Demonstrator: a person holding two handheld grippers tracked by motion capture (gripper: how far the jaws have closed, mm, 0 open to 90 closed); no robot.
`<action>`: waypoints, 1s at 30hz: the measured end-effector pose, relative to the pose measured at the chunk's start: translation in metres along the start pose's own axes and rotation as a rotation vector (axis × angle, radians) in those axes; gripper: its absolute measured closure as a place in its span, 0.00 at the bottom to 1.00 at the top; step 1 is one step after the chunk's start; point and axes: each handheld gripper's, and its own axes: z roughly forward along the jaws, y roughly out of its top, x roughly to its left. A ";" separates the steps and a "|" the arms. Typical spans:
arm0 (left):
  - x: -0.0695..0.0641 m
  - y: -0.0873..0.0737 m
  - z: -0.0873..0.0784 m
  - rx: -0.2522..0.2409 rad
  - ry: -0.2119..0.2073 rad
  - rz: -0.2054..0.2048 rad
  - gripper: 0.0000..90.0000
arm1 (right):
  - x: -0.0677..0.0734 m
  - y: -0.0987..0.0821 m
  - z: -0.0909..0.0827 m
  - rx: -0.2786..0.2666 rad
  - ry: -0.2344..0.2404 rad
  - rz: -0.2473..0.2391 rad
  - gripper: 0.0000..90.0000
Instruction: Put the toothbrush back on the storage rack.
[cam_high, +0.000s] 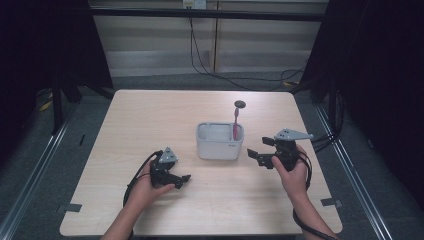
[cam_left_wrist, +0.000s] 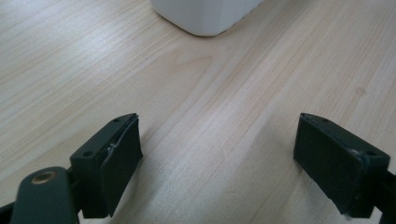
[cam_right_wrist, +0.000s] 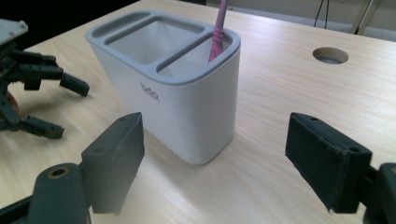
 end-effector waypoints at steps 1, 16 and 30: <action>0.000 0.000 0.000 0.000 0.002 0.003 0.16 | 0.000 -0.001 0.000 0.008 0.000 0.001 0.22; 0.000 0.000 0.000 -0.001 0.000 0.001 0.16 | -0.001 -0.015 -0.003 0.065 0.021 -0.025 0.22; 0.000 0.000 0.000 0.000 0.000 0.001 0.16 | -0.002 -0.030 -0.004 0.103 0.029 -0.035 0.21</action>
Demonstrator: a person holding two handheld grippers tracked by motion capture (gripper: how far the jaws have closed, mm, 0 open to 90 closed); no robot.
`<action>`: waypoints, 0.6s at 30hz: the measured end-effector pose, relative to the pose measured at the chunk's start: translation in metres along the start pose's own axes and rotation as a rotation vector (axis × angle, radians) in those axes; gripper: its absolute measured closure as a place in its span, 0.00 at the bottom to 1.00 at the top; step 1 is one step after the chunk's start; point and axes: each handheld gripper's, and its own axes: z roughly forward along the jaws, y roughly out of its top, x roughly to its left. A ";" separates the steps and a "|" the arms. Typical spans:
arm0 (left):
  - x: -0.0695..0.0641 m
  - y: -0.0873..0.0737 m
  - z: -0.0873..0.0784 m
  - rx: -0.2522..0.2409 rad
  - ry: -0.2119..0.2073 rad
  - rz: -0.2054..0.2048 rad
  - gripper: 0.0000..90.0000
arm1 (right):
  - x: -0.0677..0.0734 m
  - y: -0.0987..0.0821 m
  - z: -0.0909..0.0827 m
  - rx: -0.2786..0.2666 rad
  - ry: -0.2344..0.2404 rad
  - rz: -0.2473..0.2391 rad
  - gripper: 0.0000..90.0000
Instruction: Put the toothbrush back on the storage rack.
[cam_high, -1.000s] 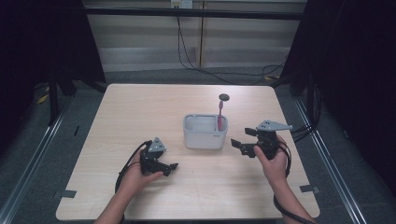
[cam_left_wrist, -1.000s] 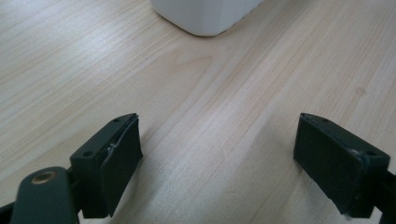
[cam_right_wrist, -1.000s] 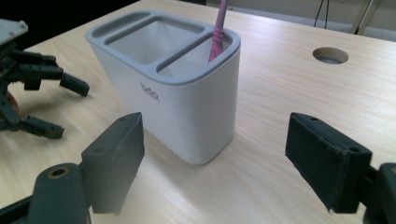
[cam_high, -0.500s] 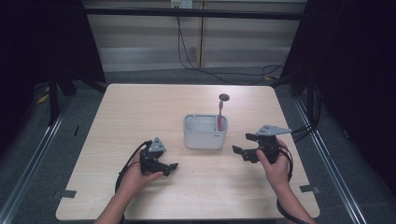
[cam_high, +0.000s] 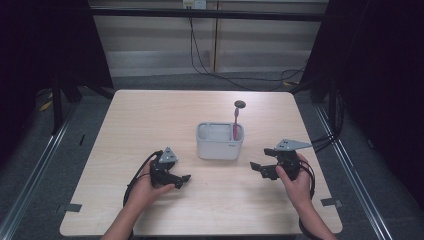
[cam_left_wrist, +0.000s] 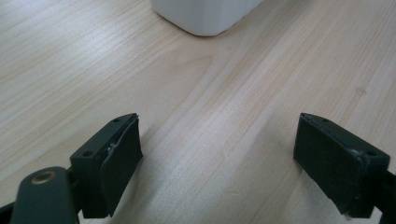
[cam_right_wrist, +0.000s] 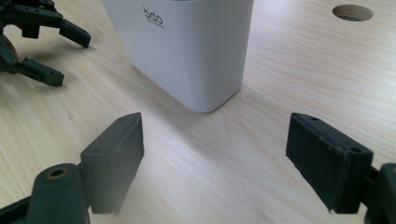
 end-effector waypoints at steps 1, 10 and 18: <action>0.000 0.000 0.000 0.000 0.000 0.000 0.16 | 0.000 -0.001 0.000 0.001 0.001 0.003 0.21; 0.000 0.000 0.000 0.001 -0.001 -0.001 0.16 | -0.001 -0.009 0.000 0.021 0.003 0.001 0.21; 0.000 0.000 0.000 0.001 0.003 0.005 0.16 | -0.005 -0.015 -0.004 0.033 0.001 0.001 0.21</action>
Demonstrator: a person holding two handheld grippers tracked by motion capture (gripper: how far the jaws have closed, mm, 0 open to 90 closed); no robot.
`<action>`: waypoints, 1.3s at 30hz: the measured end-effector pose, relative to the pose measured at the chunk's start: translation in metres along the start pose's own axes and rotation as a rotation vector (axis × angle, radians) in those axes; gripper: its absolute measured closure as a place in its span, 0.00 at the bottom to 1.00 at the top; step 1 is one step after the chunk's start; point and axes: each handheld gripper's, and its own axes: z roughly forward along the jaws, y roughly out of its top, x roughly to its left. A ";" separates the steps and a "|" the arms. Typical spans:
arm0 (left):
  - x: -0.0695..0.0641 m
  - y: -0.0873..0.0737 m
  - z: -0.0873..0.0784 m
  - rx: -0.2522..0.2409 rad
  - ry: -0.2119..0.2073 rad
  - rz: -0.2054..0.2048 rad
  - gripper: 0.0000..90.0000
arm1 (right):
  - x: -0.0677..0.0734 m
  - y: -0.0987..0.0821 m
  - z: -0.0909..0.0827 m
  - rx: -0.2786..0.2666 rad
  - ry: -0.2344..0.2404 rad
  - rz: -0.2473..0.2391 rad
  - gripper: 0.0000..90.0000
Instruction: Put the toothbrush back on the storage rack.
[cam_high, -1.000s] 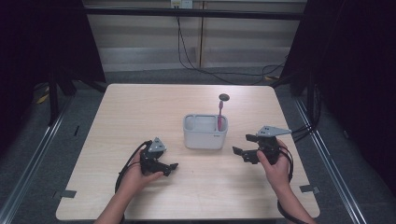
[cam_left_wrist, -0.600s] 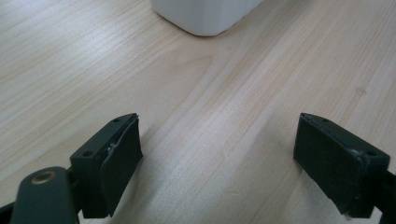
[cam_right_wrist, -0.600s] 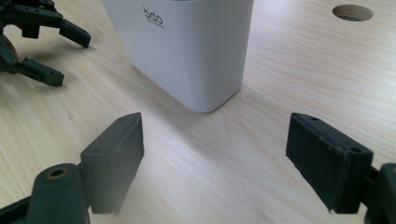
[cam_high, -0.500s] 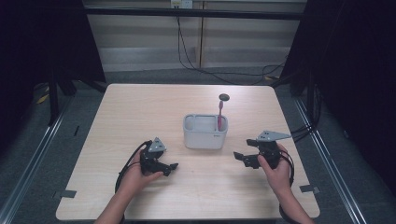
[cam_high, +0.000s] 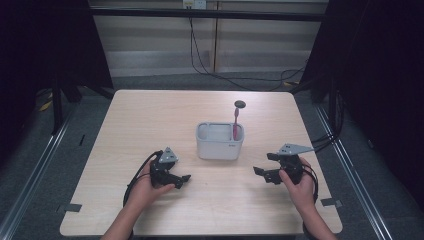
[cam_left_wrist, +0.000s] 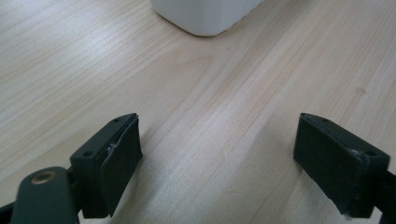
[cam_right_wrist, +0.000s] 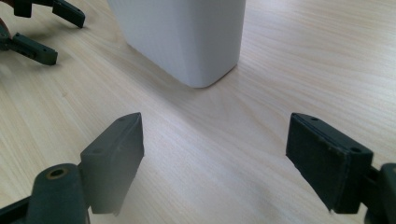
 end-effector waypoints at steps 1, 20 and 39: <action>0.000 0.000 0.000 0.000 0.000 0.000 0.16 | 0.000 0.000 0.000 0.000 0.000 0.000 0.21; 0.000 0.000 0.000 0.000 0.000 0.000 0.16 | -0.012 -0.017 -0.009 0.039 -0.014 -0.008 0.21; 0.000 0.000 0.000 -0.001 0.001 0.001 0.16 | -0.019 -0.029 -0.014 0.071 -0.024 -0.024 0.21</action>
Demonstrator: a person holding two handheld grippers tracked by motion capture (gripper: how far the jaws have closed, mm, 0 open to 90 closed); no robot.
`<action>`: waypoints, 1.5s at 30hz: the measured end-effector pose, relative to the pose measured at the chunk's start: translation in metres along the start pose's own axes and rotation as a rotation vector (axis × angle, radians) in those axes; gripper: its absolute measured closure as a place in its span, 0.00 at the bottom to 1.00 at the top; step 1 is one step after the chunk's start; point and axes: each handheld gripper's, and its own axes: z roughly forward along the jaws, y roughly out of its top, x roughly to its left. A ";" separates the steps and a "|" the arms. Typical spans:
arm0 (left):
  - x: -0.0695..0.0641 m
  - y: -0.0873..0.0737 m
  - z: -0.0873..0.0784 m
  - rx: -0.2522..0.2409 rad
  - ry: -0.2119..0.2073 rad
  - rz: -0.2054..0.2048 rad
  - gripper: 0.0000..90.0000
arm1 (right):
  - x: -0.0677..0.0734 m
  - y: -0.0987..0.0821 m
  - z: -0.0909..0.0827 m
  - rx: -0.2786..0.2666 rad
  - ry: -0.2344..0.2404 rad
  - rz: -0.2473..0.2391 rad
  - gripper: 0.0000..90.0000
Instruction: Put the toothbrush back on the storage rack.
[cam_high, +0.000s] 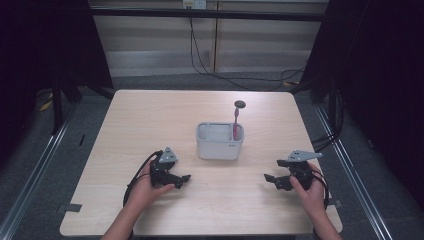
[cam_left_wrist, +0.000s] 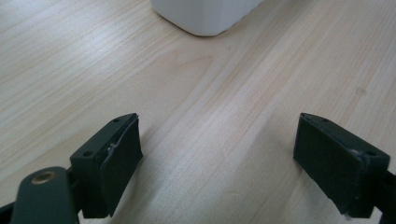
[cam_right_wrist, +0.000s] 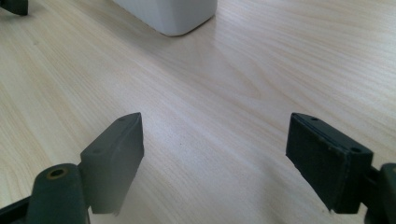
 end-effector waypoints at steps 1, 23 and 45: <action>0.000 0.000 0.000 0.000 0.000 0.000 0.16 | -0.001 -0.001 0.000 -0.002 0.001 -0.002 0.21; 0.000 0.000 0.000 -0.001 -0.004 -0.006 0.16 | -0.011 -0.013 -0.006 0.025 -0.028 0.007 0.21; 0.000 0.000 0.000 0.000 0.000 0.000 0.16 | -0.019 -0.023 -0.007 0.070 -0.074 0.010 0.21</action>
